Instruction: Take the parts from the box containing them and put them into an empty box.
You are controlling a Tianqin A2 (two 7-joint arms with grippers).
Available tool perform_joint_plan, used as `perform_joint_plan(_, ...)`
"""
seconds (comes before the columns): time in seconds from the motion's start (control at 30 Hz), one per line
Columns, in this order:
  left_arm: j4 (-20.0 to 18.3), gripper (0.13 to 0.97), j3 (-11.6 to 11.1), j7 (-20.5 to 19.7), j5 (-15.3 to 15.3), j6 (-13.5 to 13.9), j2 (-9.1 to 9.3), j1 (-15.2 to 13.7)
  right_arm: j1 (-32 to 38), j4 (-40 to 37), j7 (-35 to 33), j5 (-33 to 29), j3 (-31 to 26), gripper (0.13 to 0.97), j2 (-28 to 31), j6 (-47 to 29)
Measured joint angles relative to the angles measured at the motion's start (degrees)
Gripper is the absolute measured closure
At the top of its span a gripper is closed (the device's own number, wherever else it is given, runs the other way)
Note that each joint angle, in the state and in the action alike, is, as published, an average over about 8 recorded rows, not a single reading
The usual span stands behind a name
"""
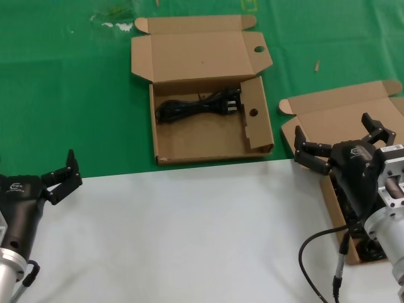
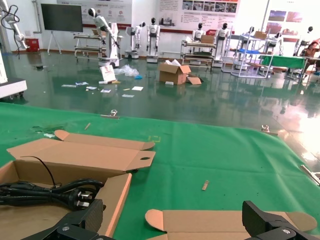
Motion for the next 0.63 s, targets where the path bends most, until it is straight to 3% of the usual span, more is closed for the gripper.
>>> perform_joint_plan(0.63,0.0,0.132,0.0,0.0,0.0,0.0,0.0,0.0,0.0,0.0,0.0,0.0,0.0,0.129,0.0,0.0)
